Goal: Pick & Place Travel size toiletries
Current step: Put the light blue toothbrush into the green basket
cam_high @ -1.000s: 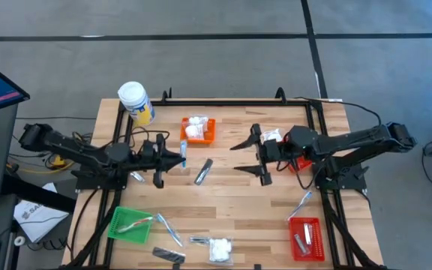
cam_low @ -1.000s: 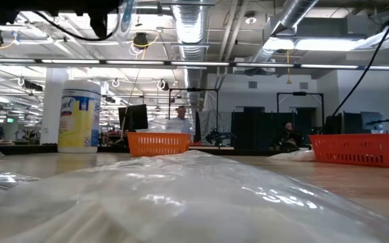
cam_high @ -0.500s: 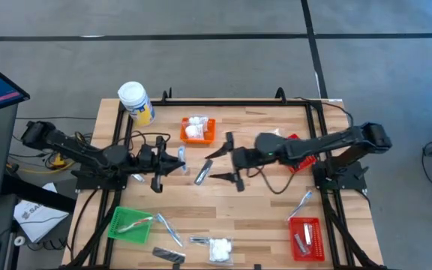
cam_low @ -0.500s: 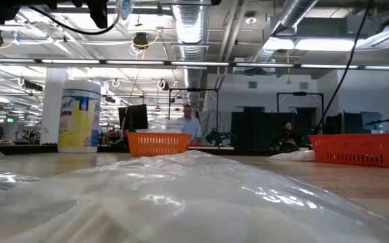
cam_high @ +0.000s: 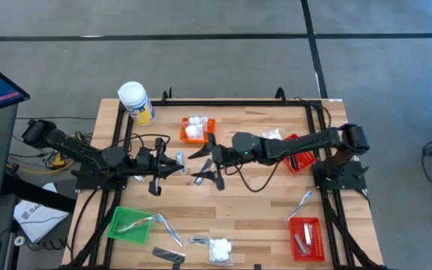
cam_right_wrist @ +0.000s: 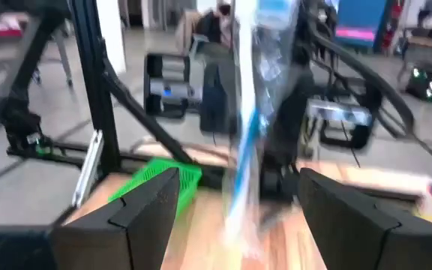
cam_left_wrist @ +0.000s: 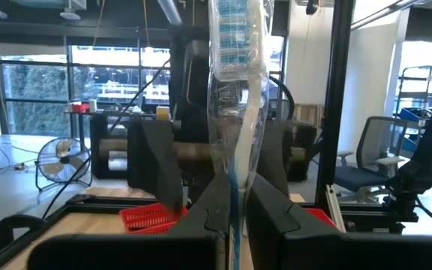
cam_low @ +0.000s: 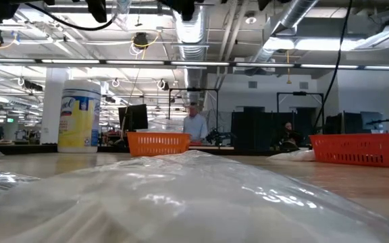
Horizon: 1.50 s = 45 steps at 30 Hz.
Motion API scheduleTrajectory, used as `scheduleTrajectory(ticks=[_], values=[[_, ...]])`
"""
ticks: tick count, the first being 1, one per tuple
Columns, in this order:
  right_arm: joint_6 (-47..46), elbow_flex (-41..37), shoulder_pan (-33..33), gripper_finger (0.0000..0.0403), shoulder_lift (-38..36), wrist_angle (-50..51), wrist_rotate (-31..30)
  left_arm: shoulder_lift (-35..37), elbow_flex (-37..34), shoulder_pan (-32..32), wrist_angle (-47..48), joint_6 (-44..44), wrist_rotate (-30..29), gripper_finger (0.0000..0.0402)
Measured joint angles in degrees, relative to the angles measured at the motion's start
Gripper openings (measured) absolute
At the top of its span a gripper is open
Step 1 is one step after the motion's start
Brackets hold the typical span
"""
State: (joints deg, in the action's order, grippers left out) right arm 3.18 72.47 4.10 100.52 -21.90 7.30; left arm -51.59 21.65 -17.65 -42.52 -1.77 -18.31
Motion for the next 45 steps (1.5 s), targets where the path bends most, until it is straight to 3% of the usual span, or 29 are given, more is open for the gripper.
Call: scheduleTrajectory(ticks=[14, 27, 33, 41, 45], values=[[-2.6, -0.4, -0.1, 0.0265, 3.8, -7.1, 0.6, -3.9, 0.1, -0.6, -4.2, -3.2, 1.2, 0.0010], [-3.3, -0.4, -0.2, 0.0257, 3.8, -5.8, 0.6, -8.7, 0.1, -0.6, -13.0, -5.9, 1.2, 0.0010], [-4.7, -0.4, -0.6, 0.0196, 3.8, -5.2, 0.6, -8.9, 0.1, -0.6, -13.9, -6.0, 1.2, 0.0010], [-4.6, -0.4, -0.9, 0.0026, 3.8, -2.6, 1.0, -8.9, 0.1, -0.6, -13.7, -5.8, 0.7, 0.0015], [-5.2, -0.4, -1.3, 0.0023, 3.3, -1.3, 1.2, -8.9, 0.0, -0.5, -13.7, -5.4, 0.2, 0.0027]])
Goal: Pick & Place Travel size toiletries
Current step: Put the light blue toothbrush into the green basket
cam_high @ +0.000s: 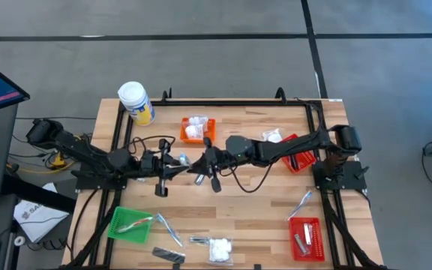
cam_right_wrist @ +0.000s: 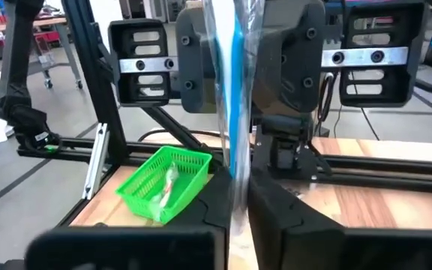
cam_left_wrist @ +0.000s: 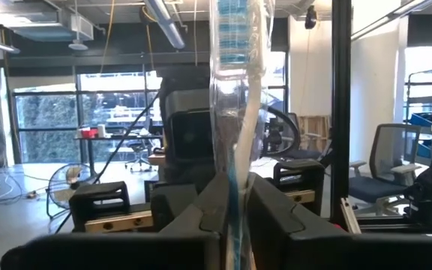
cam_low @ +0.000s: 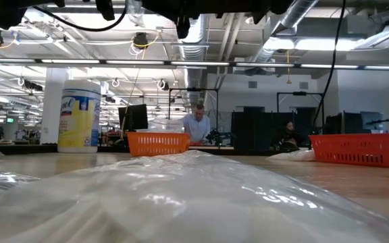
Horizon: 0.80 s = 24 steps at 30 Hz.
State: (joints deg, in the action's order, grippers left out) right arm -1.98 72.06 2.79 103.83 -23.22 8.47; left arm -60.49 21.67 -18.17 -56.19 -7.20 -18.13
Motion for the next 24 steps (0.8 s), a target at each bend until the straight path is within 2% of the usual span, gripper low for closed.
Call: scheduleTrajectory(ticks=[3, 10, 18, 24], values=[[0.2, 1.0, -0.1, 0.0012, -0.2, 3.6, -0.1, 0.0, 0.0, -0.1, 0.5, 0.1, -1.4, 0.0039], [0.7, 6.8, -0.3, 0.0011, -0.2, 20.8, -1.6, 1.8, 0.0, -0.1, 4.7, 0.1, -7.2, 0.0067], [0.8, 11.4, -0.6, 0.0011, -0.3, 38.3, -4.1, 5.1, 0.0, -1.7, 9.7, -0.1, -8.5, 0.0093], [0.8, 12.3, -0.6, 0.0011, -0.1, 47.4, -5.6, 6.3, 0.0, -2.2, 10.9, -0.8, -10.9, 0.0113]])
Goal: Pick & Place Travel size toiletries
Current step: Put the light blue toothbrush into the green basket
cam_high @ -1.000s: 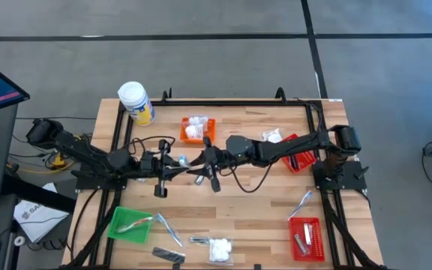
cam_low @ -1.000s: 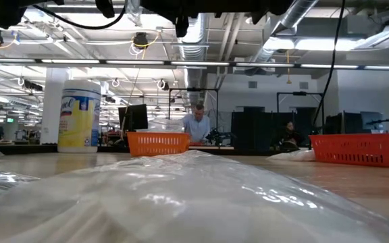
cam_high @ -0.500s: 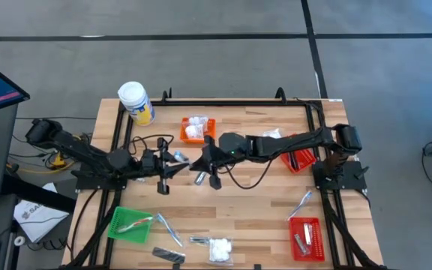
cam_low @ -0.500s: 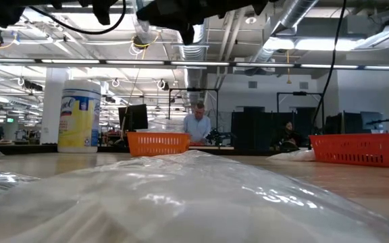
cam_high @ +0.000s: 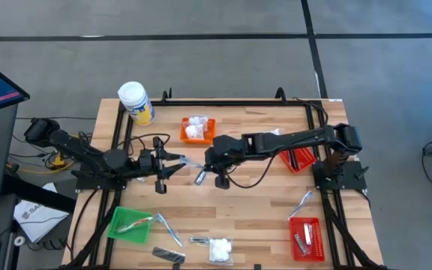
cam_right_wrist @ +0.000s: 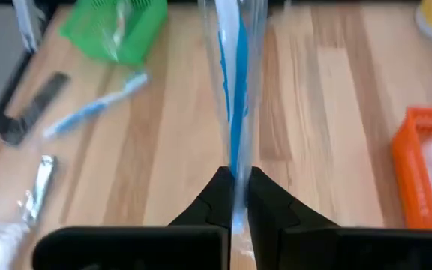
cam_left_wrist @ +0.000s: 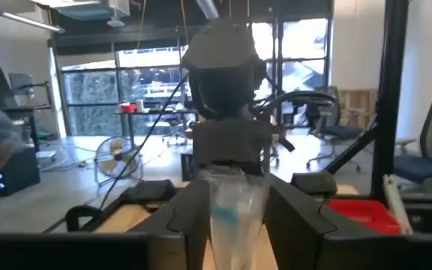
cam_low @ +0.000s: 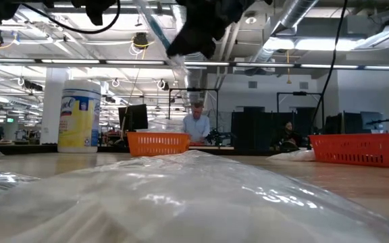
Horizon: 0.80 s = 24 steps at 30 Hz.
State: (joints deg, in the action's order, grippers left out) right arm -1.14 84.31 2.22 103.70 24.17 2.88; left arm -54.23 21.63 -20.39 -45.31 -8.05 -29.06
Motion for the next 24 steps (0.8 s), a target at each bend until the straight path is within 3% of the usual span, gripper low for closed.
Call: scheduleTrajectory(ticks=[7, 11, 18, 24], values=[[0.0, -0.1, -0.2, 0.0011, 0.1, 6.6, -0.8, 0.4, 0.2, -0.8, 0.0, -4.0, -0.6, 0.0158], [-0.4, -0.1, -0.2, 0.0011, 0.1, 10.4, -4.6, 0.2, 0.2, -1.1, 1.1, -6.6, -0.7, 0.0202], [-1.1, -0.1, -0.1, 0.0011, 0.1, 12.6, -6.9, -1.4, 5.6, 1.2, 20.4, -3.6, -1.0, 0.0273], [-2.6, -0.1, 0.1, 0.0011, 0.1, 17.1, -8.9, -5.2, 8.2, 0.2, 22.5, -5.3, -0.8, 0.0284]])
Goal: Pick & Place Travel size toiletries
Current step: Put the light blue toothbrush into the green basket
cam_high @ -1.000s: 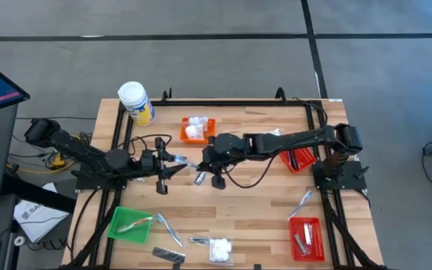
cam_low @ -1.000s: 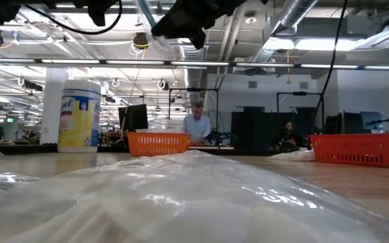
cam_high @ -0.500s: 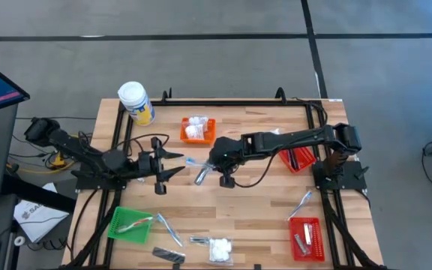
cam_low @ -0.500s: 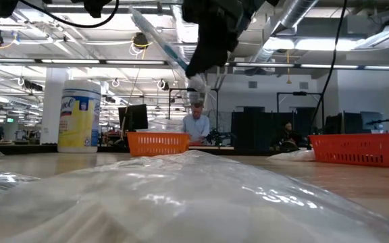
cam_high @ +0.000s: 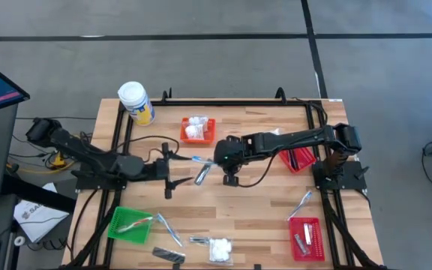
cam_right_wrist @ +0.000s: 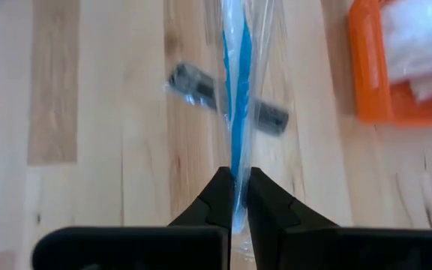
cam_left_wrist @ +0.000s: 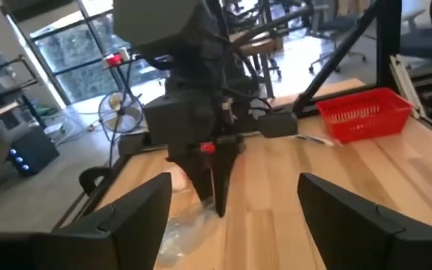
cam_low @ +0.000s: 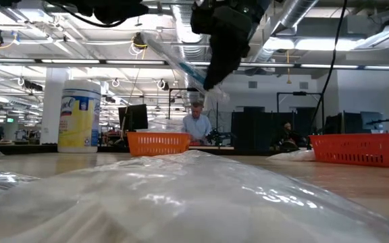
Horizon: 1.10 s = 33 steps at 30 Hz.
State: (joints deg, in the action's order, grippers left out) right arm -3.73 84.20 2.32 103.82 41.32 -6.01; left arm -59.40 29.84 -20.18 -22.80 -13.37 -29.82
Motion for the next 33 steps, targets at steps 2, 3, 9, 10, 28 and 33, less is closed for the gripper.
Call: scheduleTrajectory(ticks=[2, 3, 9, 10, 28, 33], values=[[-0.4, 0.0, 0.2, 0.0011, 0.4, 1.4, -0.1, -1.4, 0.5, 0.5, 0.1, 0.0, -0.1, 0.0279], [-0.5, 0.0, 0.3, 0.0011, 0.5, 2.1, -0.1, -2.3, 0.9, 0.8, 0.1, 0.1, -0.2, 0.0276], [-0.9, 0.1, 1.5, 0.0011, 0.5, 2.2, -0.1, -9.2, 3.7, 2.8, 0.8, 0.7, -0.2, 0.0252], [-0.9, 0.5, 1.8, 0.0011, 0.5, 2.7, -0.1, -10.6, 4.4, 3.0, 1.1, 0.7, -0.2, 0.0248], [-5.6, 1.3, 3.7, 0.0011, 0.5, 8.8, -4.5, -21.4, 13.1, 3.4, 11.3, 0.7, 0.2, 0.0230], [-5.6, 1.3, 4.0, 0.0011, 0.5, 8.1, -3.3, -21.4, 13.1, 3.3, 11.3, 0.3, -0.1, 0.0230]])
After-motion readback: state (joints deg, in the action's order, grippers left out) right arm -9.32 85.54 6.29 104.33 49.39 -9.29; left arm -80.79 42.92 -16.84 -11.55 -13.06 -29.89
